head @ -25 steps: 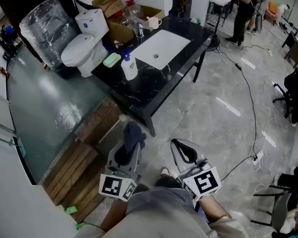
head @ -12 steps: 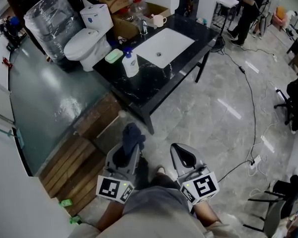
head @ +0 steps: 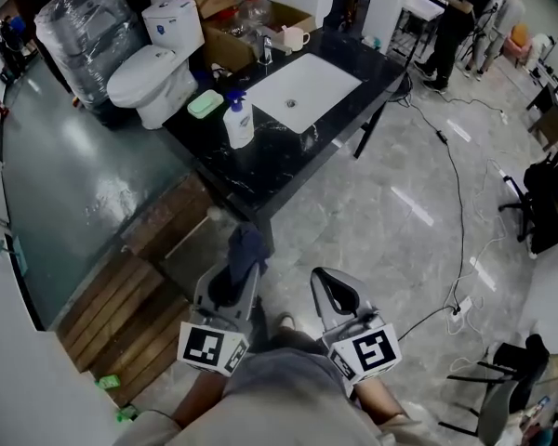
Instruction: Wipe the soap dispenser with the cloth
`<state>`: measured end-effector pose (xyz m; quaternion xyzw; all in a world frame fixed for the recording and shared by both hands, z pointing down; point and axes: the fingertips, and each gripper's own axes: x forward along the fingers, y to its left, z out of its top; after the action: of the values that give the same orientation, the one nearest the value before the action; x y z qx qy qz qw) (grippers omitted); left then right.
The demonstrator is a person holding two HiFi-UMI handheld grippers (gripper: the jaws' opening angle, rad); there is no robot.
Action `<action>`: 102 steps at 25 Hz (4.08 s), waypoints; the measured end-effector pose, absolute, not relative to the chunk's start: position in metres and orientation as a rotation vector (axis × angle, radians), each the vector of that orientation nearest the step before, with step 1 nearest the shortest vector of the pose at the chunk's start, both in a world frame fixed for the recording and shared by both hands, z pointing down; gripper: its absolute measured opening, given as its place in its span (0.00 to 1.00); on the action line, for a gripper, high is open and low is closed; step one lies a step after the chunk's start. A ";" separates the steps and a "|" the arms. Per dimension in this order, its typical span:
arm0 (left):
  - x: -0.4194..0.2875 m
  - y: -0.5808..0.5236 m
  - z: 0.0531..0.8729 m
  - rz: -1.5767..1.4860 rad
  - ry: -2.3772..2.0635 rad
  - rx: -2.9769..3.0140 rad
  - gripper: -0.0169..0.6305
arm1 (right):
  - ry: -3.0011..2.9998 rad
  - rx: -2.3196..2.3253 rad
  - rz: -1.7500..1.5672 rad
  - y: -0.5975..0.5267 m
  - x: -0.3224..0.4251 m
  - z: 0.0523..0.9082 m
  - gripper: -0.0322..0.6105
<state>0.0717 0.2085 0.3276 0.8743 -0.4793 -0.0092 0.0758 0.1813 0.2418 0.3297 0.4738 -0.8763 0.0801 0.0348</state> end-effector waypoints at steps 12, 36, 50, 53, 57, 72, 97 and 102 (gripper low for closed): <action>0.046 0.121 0.335 -0.009 -1.435 2.609 0.17 | -2.671 1.398 0.178 0.144 0.132 0.331 0.05; -0.031 -0.017 0.335 -0.023 -1.298 2.686 0.17 | -2.666 1.365 0.131 -0.001 0.028 0.313 0.05; -0.052 -0.043 0.358 -0.036 -1.209 2.703 0.17 | -2.601 1.352 0.098 -0.035 0.004 0.326 0.10; -0.050 -0.049 0.360 -0.036 -1.198 2.706 0.17 | -2.584 1.356 0.110 -0.046 0.007 0.331 0.13; -0.054 -0.060 0.367 -0.024 -1.208 2.691 0.17 | -2.556 1.368 0.121 -0.070 0.014 0.342 0.17; -0.034 -0.094 0.391 0.047 -1.246 2.625 0.17 | -2.542 1.376 0.225 -0.152 0.042 0.386 0.30; -0.031 -0.138 0.412 0.116 -1.373 2.529 0.17 | -2.636 1.149 0.187 -0.200 0.034 0.410 0.26; -0.030 -0.134 0.418 0.111 -1.341 2.536 0.17 | -2.644 1.235 0.241 -0.194 0.048 0.409 0.26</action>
<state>-0.0296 -0.1339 0.4175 0.8753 -0.4629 0.0383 0.1349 0.0477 -0.1939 0.4089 0.4193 -0.8978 0.0818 0.1068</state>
